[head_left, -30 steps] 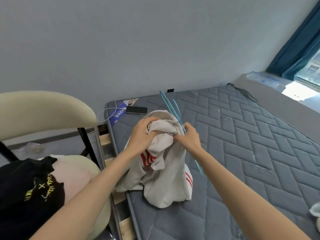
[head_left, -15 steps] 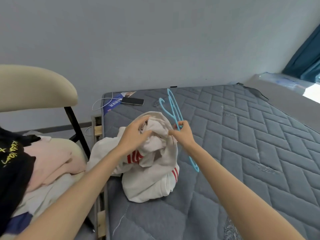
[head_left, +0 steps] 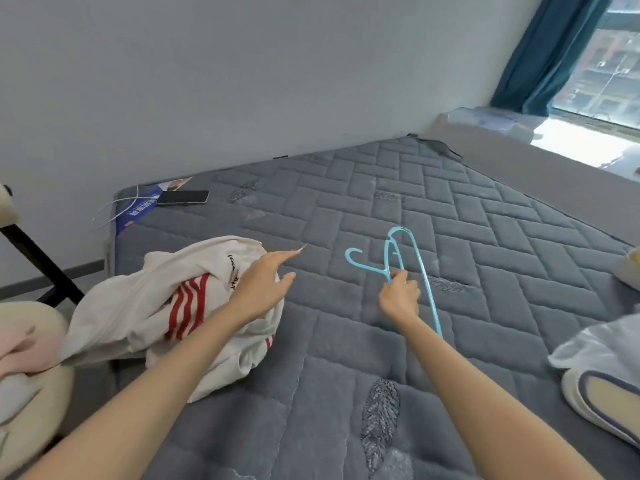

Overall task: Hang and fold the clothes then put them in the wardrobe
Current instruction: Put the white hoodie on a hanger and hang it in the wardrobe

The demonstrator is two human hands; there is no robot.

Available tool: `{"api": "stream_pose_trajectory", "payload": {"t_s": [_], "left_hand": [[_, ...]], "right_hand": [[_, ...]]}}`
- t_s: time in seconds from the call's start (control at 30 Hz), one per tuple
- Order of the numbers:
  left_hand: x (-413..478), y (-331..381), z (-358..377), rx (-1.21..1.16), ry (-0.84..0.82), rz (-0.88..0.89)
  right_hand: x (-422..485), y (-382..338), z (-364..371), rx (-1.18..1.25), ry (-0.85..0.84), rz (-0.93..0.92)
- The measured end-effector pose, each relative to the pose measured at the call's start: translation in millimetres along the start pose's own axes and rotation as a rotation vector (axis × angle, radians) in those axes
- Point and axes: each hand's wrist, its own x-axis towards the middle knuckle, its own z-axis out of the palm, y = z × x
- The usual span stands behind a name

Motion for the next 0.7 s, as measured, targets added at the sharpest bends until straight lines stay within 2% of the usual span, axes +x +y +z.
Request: {"api": "stream_pose_trajectory", "payload": {"t_s": [0.2,0.33,0.43,0.6,0.7], "left_hand": [[4.4,11.8,29.8,0.046,-0.075,0.071],[5.2,9.6,29.3,0.088,-0.083,0.068],[3.7,-0.6,20.2,0.176,-0.081,0.044],[-5.3,-27.6,-18.6,0.38,0.063,0.022],[-20.1,-47.7,-41.6,0.519,0.105,-0.123]], "right_hand": [[3.2,87.1,-6.3,-0.133,-0.058,0.251],[-8.1,95.4,4.4,-0.127,-0.151,0.354],[-11.4,67.4,12.7,-0.187,-0.121,0.217],[-14.4,-1.2,37.1,-0.133,-0.154,-0.134],[-25.7,-42.3,58.4,-0.058,-0.258,-0.315]]}}
